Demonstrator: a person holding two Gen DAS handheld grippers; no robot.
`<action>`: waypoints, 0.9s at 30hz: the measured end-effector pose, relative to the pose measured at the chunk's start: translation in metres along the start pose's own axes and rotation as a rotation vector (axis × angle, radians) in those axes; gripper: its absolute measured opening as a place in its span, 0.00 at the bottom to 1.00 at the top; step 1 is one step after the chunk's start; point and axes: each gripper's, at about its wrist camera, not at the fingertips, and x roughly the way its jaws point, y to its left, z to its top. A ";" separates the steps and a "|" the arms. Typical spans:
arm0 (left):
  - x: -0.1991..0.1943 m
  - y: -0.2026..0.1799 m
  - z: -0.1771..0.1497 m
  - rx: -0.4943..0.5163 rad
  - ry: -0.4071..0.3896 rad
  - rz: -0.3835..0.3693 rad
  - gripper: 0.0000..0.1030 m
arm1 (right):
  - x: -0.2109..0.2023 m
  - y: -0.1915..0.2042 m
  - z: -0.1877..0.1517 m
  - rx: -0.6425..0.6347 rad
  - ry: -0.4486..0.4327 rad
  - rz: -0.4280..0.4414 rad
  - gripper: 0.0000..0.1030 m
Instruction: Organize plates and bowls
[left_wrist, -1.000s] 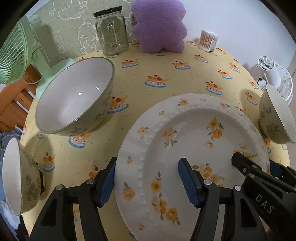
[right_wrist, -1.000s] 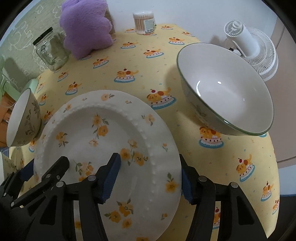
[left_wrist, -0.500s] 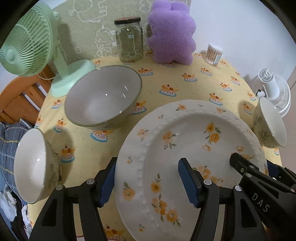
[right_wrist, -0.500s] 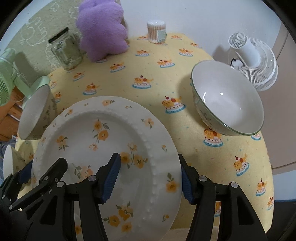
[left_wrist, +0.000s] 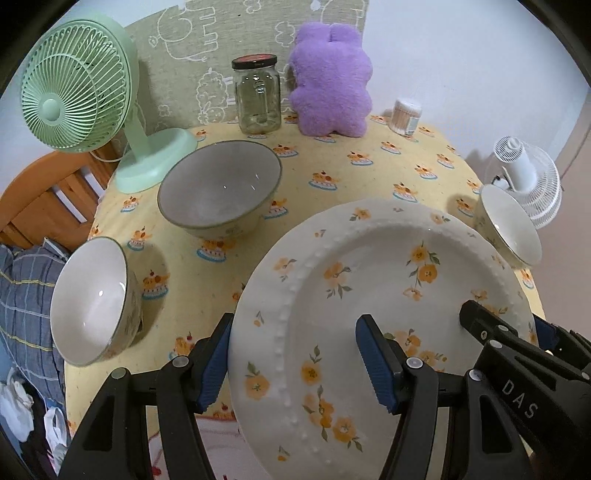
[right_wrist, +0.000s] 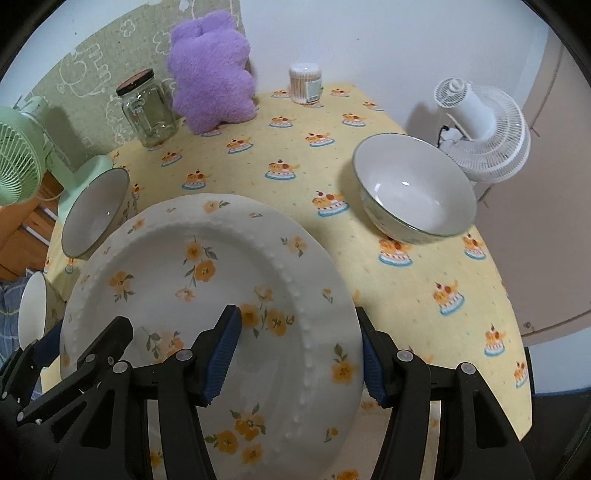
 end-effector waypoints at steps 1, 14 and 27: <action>-0.002 -0.001 -0.002 0.005 0.000 -0.002 0.64 | -0.003 -0.001 -0.003 0.001 -0.003 -0.004 0.61; -0.024 -0.033 -0.039 0.054 0.008 -0.016 0.64 | -0.031 -0.037 -0.045 -0.001 -0.005 -0.019 0.61; -0.033 -0.078 -0.082 -0.074 0.052 0.049 0.64 | -0.036 -0.081 -0.062 -0.157 0.020 0.053 0.61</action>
